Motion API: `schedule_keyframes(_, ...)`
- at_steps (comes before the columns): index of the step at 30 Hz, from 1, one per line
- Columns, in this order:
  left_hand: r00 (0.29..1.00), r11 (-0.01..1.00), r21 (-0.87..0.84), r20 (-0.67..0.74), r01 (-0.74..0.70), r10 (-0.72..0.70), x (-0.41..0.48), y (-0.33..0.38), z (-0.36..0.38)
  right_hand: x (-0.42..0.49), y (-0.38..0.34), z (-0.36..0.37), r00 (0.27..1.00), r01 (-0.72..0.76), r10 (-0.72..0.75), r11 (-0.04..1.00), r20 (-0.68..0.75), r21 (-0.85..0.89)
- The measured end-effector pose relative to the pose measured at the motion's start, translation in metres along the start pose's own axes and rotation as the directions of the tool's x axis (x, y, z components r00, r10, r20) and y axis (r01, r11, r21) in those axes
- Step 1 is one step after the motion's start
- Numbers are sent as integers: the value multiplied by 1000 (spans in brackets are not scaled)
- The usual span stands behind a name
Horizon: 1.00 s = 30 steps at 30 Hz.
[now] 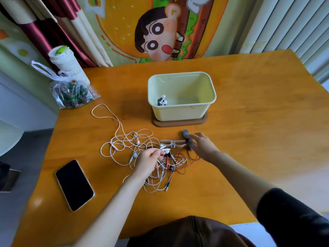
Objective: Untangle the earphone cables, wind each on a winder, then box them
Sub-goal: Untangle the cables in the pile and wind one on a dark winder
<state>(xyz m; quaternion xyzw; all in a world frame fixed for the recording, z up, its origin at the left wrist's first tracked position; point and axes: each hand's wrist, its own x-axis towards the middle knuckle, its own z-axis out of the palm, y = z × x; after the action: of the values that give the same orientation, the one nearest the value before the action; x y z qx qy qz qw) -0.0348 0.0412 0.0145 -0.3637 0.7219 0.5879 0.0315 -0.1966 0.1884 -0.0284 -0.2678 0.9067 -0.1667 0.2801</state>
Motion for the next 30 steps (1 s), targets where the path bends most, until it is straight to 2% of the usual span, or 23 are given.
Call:
schedule_keyframes(5,998,998,-35,-16,56,-57,6,-4,-5,11,-3,19,991,-24,38,994,127,-109)
schedule_keyframes(10,999,998,-37,-16,50,-50,11,-2,-4,12,0,15,996,-73,74,997,-57,16)
schedule_keyframes(17,1000,1000,-27,1,13,-13,10,3,2,-9,-10,-6,939,75,32,954,-343,292)
schedule_keyframes(19,1000,999,-35,10,5,-5,11,6,3,-17,-17,-9,936,110,44,905,-348,412)
schedule_keyframes(22,1000,999,-50,5,-6,7,12,9,5,-29,-27,-10,960,109,60,821,-275,561)
schedule_keyframes(27,1000,997,-69,3,-17,17,12,12,11,-39,-38,-5,965,126,40,794,-259,594)
schedule_keyframes(30,1000,996,-84,7,-13,14,11,13,12,-42,-40,-6,942,162,63,773,-329,613)
